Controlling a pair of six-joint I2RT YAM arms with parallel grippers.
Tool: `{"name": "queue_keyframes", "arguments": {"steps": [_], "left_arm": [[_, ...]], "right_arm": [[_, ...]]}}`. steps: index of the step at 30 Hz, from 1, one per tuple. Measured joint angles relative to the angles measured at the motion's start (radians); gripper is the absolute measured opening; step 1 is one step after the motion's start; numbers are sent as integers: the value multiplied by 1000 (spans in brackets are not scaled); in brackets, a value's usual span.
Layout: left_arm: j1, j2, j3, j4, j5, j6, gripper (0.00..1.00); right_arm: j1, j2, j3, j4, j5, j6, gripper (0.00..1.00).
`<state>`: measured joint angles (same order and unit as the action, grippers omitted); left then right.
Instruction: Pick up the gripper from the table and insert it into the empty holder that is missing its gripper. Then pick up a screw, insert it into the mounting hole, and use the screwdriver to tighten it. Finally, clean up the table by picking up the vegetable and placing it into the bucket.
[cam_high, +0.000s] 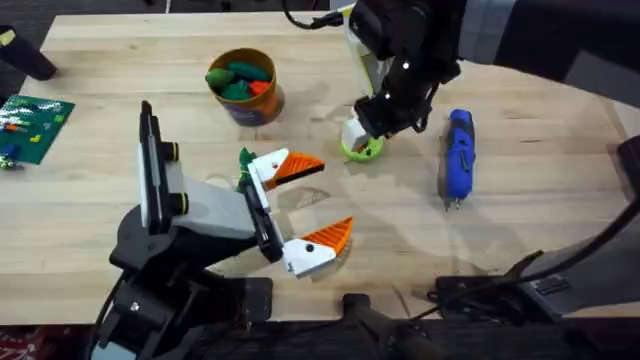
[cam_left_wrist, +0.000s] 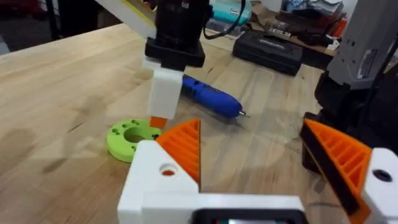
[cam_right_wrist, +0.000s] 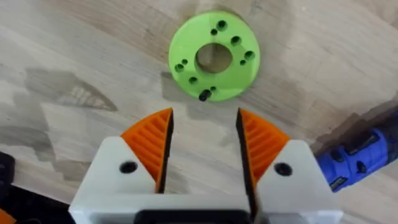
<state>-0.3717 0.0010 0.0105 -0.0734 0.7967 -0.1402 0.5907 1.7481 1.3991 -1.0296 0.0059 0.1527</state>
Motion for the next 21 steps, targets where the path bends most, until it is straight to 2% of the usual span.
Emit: {"name": "queue_keyframes", "arguments": {"steps": [10, 21], "left_arm": [[0, 0, 0, 0, 0, 0, 986], [0, 0, 0, 0, 0, 0, 986]], "right_arm": [[32, 25, 0, 12, 0, 21, 474], [44, 85, -50, 71, 1, 24, 486]]}}
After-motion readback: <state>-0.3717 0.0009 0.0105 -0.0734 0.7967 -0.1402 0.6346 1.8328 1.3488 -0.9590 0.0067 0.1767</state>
